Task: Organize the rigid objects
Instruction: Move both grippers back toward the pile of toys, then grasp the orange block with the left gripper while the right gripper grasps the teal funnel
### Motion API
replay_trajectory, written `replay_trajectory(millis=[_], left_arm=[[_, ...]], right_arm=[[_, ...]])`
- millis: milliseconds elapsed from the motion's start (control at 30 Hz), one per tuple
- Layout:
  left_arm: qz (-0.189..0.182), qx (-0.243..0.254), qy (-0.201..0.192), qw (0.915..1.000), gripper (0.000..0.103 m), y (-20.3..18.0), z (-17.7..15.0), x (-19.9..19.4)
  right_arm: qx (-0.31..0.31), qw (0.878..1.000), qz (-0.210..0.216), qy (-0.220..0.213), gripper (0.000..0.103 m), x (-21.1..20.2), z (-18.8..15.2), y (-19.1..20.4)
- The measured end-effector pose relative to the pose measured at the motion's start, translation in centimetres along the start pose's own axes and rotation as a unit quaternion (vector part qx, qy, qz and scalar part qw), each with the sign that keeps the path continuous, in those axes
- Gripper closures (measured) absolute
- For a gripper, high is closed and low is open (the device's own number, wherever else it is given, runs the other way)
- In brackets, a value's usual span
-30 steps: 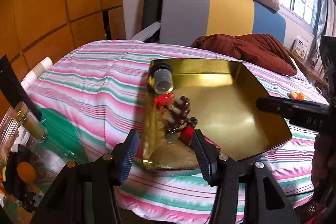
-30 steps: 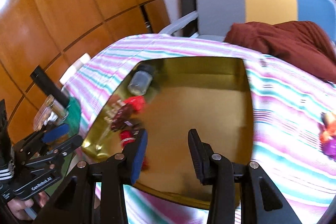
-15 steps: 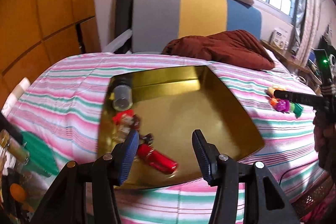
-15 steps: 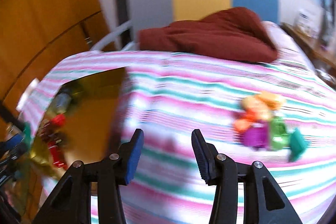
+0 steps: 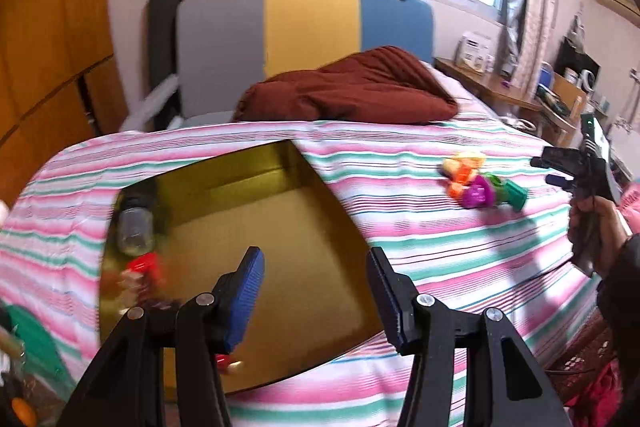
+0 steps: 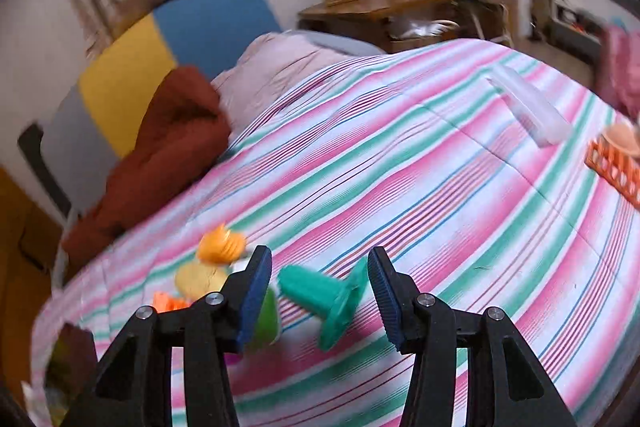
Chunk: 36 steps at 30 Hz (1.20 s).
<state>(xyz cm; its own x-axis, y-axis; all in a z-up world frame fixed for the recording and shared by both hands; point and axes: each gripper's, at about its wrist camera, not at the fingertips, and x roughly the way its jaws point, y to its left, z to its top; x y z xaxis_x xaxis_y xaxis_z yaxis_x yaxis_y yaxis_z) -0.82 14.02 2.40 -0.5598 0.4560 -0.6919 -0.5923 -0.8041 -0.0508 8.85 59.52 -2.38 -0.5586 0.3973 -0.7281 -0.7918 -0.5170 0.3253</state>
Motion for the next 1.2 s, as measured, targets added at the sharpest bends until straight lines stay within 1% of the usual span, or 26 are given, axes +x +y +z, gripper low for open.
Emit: replay_trajectory(millis=[100, 167, 233, 367, 433, 633, 700, 767, 833, 933, 1067, 1133, 1200], left_arm=[[-0.027, 0.003, 0.012, 0.9996, 0.049, -2.1, 1.1, 1.4], [-0.047, 0.011, 0.019, 0.9986, 0.049, -3.9, 1.8, 2.4], [-0.068, 0.018, 0.035, 0.9969, 0.049, -5.6, 2.4, 3.9], [-0.083, 0.034, 0.051, 0.9947, 0.049, -8.7, 3.6, 6.9], [-0.08, 0.04, 0.063, 0.994, 0.049, -10.0, 4.1, 8.8], [-0.123, 0.041, 0.089, 0.9876, 0.05, -13.6, 6.2, 13.4], [-0.133, 0.04, 0.096, 0.9857, 0.05, -14.4, 7.0, 14.8], [-0.136, 0.038, 0.103, 0.9847, 0.05, -15.2, 7.6, 16.0], [-0.147, 0.043, 0.103, 0.9828, 0.05, -16.3, 8.3, 17.1], [-0.164, 0.034, 0.113, 0.9794, 0.05, -17.3, 9.0, 18.7], [-0.164, 0.024, 0.122, 0.9786, 0.05, -18.3, 9.5, 21.0], [-0.17, 0.018, 0.132, 0.9764, 0.05, -18.7, 9.5, 22.2], [-0.169, 0.014, 0.137, 0.976, 0.051, -18.7, 9.5, 23.6]], right_arm=[[0.021, 0.999, 0.015, 0.021, 0.05, 0.5, 0.1, -0.5], [0.017, 0.999, 0.011, 0.03, 0.05, 1.0, 0.0, -0.2], [0.018, 0.999, 0.019, 0.032, 0.05, 1.0, -0.1, 0.0], [0.025, 0.998, 0.037, 0.033, 0.05, 0.9, -0.1, -0.2], [0.028, 0.998, 0.043, 0.037, 0.05, 1.0, -0.2, -0.1], [0.03, 0.997, 0.055, 0.04, 0.05, 0.7, -0.4, -0.1], [0.032, 0.997, 0.059, 0.041, 0.05, 0.7, -0.4, -0.1], [0.036, 0.996, 0.065, 0.043, 0.05, 0.8, -0.3, -0.2], [0.039, 0.996, 0.068, 0.045, 0.05, 0.8, -0.3, -0.3], [0.04, 0.995, 0.075, 0.05, 0.05, 1.0, -0.3, -0.2], [0.038, 0.994, 0.081, 0.061, 0.049, 1.3, -0.4, 0.1], [0.037, 0.994, 0.083, 0.064, 0.049, 1.4, -0.4, 0.2], [0.034, 0.994, 0.084, 0.064, 0.049, 1.5, -0.5, 0.3]])
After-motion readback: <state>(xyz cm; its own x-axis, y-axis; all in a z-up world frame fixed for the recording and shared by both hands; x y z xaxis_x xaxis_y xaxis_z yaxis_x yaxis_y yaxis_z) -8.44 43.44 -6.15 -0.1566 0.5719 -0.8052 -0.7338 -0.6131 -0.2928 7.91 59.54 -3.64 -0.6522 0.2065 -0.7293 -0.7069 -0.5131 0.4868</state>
